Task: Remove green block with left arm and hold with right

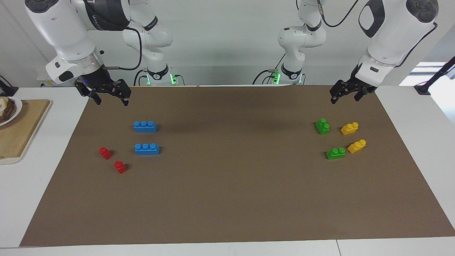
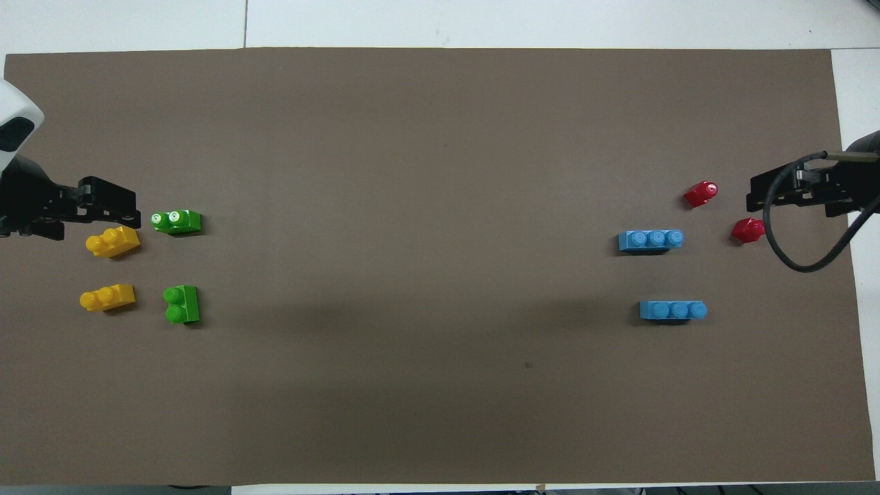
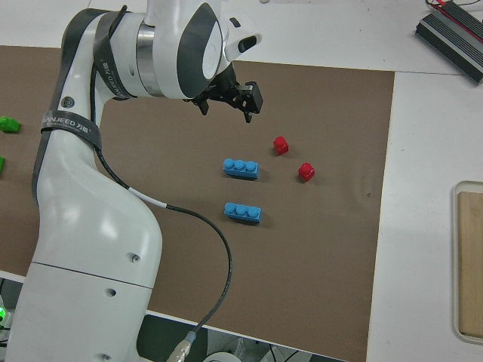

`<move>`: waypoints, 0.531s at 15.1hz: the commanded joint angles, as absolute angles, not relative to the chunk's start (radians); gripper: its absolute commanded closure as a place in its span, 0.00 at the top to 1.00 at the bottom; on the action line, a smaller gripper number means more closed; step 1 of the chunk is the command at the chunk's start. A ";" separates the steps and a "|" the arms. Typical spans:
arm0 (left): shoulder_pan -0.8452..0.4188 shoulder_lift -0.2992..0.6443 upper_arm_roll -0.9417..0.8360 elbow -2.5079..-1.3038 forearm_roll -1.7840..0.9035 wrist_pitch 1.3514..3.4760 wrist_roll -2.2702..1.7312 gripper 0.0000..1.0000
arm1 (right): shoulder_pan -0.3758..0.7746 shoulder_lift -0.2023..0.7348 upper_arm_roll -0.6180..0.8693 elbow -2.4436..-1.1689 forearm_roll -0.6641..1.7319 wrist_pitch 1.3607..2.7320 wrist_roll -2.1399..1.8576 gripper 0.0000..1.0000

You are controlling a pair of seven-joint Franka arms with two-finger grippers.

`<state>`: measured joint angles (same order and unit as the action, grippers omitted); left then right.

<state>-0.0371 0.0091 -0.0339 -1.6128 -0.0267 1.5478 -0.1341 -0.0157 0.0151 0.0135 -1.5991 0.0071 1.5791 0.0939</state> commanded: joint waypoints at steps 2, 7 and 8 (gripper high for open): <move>-0.020 0.006 -0.048 -1.600 -0.012 1.531 -0.144 1.00 | -0.023 0.012 0.018 -1.603 -0.018 1.577 0.080 0.98; -0.026 0.009 -0.046 -1.601 -0.014 1.534 -0.144 1.00 | -0.017 0.012 0.020 -1.603 -0.044 1.580 0.075 0.98; -0.026 0.008 -0.046 -1.601 -0.014 1.534 -0.144 1.00 | -0.017 0.011 0.020 -1.603 -0.044 1.580 0.075 0.98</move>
<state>-0.0330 0.0091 -0.0389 -1.6111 -0.0267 1.5478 -0.1341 -0.0149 0.0151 0.0161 -1.5991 -0.0236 1.5791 0.0939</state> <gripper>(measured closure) 0.000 0.000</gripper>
